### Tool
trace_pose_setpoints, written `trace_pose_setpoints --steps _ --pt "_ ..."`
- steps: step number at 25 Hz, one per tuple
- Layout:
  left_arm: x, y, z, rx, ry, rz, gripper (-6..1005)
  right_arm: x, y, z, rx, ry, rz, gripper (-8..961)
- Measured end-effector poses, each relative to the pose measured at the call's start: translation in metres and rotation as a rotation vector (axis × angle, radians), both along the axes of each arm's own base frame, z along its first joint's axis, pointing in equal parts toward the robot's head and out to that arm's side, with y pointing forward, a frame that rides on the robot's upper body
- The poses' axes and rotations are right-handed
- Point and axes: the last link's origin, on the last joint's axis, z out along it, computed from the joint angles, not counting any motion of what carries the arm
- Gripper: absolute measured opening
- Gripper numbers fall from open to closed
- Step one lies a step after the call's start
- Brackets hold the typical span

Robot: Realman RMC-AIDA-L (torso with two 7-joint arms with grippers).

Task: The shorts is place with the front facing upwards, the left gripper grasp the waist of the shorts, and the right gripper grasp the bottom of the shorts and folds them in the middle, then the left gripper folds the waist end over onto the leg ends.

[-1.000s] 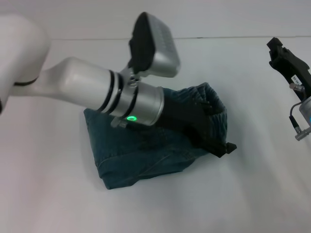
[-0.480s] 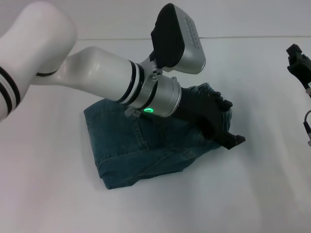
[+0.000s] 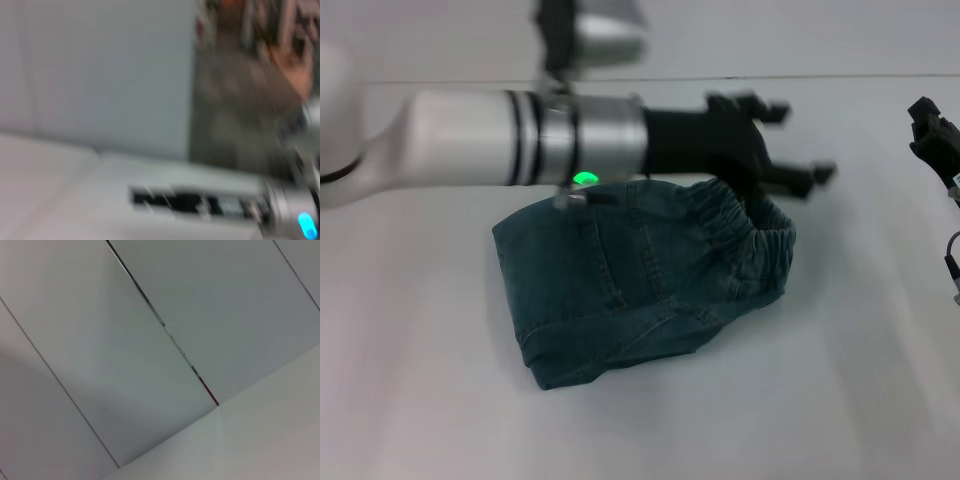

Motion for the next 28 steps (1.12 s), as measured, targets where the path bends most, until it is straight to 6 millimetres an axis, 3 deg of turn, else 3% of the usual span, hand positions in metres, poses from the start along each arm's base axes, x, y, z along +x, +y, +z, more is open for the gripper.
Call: trace_pose_setpoints --steps 6,11,12,13,20,25,28 --pt "-0.039 -0.001 0.048 0.155 -0.343 0.142 936 -0.004 -0.001 -0.002 -0.021 -0.018 0.039 10" --pt "-0.087 -0.015 0.072 0.214 -0.489 0.272 936 -0.011 -0.006 0.004 -0.041 -0.035 0.144 11" --pt "-0.087 -0.015 0.072 0.214 -0.489 0.272 936 -0.012 -0.007 0.007 -0.057 -0.027 0.179 11" --pt "-0.114 -0.027 0.081 0.2 -0.52 0.328 936 -0.014 -0.008 0.011 -0.077 -0.023 0.211 11" --pt "-0.167 -0.062 0.101 0.092 -0.469 0.4 936 -0.041 -0.009 0.051 -0.41 -0.093 0.567 12" --pt "-0.195 -0.093 0.118 -0.013 -0.33 0.402 936 -0.061 -0.014 0.071 -0.681 -0.179 0.667 12" --pt "-0.206 -0.105 0.125 -0.024 -0.286 0.414 936 -0.067 -0.024 0.074 -0.838 -0.288 0.703 96"
